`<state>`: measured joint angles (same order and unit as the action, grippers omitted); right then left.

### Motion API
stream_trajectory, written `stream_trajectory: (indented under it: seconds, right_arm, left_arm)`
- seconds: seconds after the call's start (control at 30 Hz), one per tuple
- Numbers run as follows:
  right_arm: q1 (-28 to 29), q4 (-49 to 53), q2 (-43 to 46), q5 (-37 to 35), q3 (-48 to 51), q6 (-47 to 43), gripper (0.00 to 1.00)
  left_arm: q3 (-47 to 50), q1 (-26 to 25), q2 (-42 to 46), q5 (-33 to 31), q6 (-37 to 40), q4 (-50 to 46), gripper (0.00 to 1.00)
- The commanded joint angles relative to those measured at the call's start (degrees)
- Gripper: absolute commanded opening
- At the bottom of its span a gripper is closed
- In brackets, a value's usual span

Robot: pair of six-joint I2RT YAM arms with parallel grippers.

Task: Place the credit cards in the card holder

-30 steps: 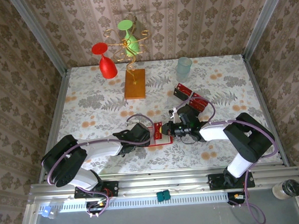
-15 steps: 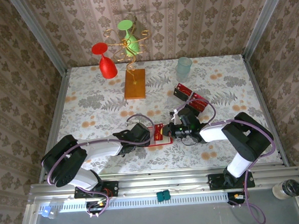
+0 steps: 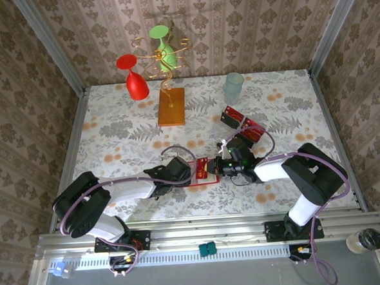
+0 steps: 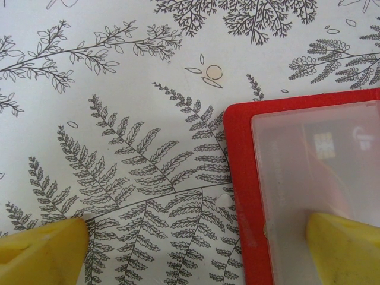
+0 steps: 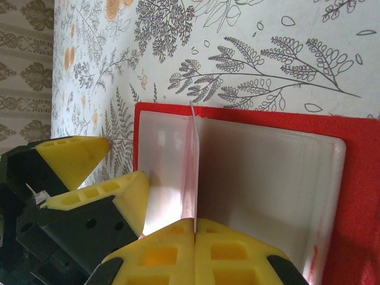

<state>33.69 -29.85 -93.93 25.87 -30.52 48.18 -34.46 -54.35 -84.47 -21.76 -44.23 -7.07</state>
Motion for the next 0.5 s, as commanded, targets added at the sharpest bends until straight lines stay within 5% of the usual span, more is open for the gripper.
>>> stream_trajectory:
  seconds: [0.0,0.47]
  right_arm:
    - [-0.4,0.0,0.5,-2.2,1.1,-0.4,0.0]
    - [-1.7,0.7,1.2,-1.6,1.4,-1.0,0.0]
  left_arm:
    - [1.6,-0.2,0.5,-0.8,-0.8,-2.3,0.95]
    - [1.8,-0.3,0.5,-0.8,-0.8,-2.2,0.95]
